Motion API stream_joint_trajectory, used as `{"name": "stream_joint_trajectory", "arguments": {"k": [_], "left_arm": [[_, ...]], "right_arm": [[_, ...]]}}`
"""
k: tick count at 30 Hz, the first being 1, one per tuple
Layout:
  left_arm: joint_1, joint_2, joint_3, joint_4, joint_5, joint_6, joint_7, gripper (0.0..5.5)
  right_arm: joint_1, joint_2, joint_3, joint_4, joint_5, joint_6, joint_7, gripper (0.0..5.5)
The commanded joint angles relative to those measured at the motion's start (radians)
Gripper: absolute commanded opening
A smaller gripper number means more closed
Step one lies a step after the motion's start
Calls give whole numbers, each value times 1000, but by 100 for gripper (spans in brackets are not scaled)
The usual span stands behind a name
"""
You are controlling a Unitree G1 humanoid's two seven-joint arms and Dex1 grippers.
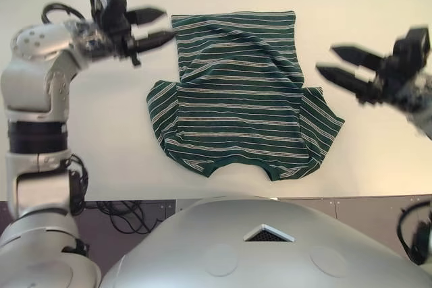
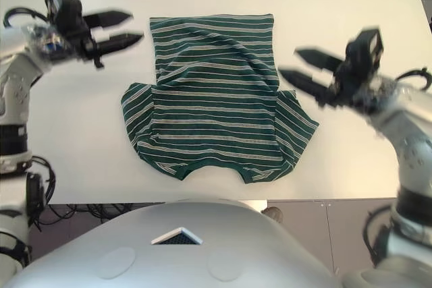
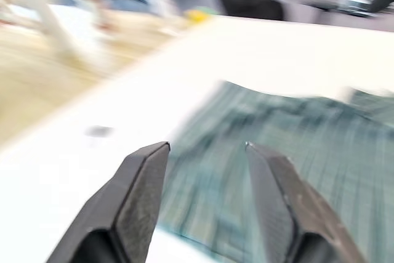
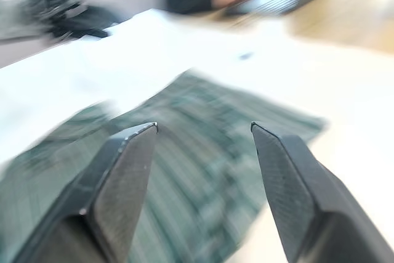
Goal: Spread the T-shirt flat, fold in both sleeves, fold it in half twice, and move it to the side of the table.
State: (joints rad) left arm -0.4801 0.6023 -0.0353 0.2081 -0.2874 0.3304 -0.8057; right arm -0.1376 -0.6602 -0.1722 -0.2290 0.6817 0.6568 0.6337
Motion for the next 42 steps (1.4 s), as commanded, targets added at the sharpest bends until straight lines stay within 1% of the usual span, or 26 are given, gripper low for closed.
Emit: {"name": "stream_joint_trajectory", "arguments": {"k": [1,4,7,11,14,17,21,26,28,29,31,34,36,37,38,40,42], "left_arm": [[-141,-186,-91,397,174,-191,190,224],[-249,-304,-118,689,251,-295,306,224],[-312,-360,-175,884,351,-351,409,224],[-349,-391,-206,1006,413,-353,418,224],[-384,-406,-218,1074,459,-375,436,224],[-403,-419,-242,1106,514,-399,455,224],[-440,-437,-259,1134,572,-414,505,224],[-482,-442,-289,1151,651,-431,566,224],[-492,-443,-292,1154,673,-443,598,224],[-500,-449,-265,1150,653,-464,611,224],[-517,-466,-171,1136,571,-528,608,224],[-544,-462,-67,1106,474,-613,579,224],[-541,-428,-21,1072,424,-653,515,224],[-517,-405,-9,1032,396,-680,430,224],[-470,-385,-6,963,357,-695,300,224],[-286,-297,-95,723,342,-685,20,224],[-83,-184,-151,428,296,-586,-162,224]], "right_arm": [[-258,181,186,423,-254,-234,-51,281],[-437,291,239,810,-382,-418,-71,281],[-559,362,256,1116,-456,-543,-90,281],[-642,411,275,1330,-523,-587,-101,281],[-677,436,334,1450,-640,-620,-127,281],[-683,439,368,1521,-728,-627,-204,281],[-694,410,340,1554,-753,-643,-282,281],[-711,396,308,1564,-767,-665,-308,281],[-712,405,283,1562,-751,-679,-280,281],[-715,412,259,1557,-730,-690,-256,281],[-724,421,224,1549,-707,-712,-232,281],[-727,424,206,1546,-715,-717,-219,281],[-719,424,207,1547,-731,-716,-219,281],[-716,421,204,1546,-734,-720,-227,281],[-714,417,192,1544,-728,-722,-231,281],[-707,404,175,1537,-717,-730,-231,281],[-698,392,172,1535,-721,-731,-226,281]]}}
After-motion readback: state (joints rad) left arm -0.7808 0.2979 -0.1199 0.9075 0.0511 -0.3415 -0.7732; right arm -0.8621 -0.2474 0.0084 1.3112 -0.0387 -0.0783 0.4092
